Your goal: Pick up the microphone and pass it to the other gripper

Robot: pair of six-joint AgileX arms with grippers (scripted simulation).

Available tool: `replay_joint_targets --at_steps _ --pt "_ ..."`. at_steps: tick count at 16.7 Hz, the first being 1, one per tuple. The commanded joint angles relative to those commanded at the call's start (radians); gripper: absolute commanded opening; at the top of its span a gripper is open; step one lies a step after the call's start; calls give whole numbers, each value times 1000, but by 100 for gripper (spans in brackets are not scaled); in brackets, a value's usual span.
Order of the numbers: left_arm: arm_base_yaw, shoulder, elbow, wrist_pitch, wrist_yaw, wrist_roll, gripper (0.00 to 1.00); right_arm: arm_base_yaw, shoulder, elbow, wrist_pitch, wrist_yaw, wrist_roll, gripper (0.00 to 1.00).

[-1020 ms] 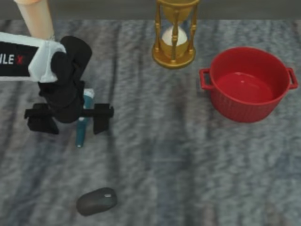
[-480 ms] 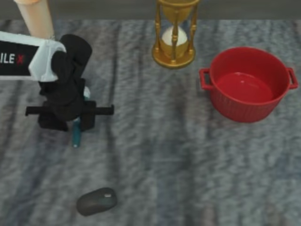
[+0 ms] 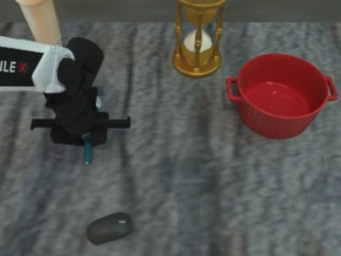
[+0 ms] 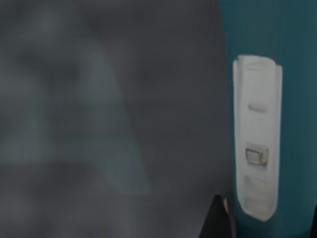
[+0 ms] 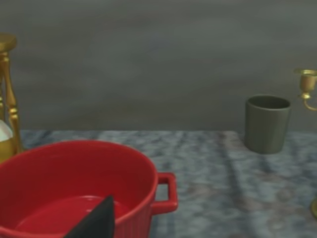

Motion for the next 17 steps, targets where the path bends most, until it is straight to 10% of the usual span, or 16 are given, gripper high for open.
replay_joint_targets --at_steps 17 --pt "43 -282 -337 1216 481 230 0 0 0 0 0 0 0 100"
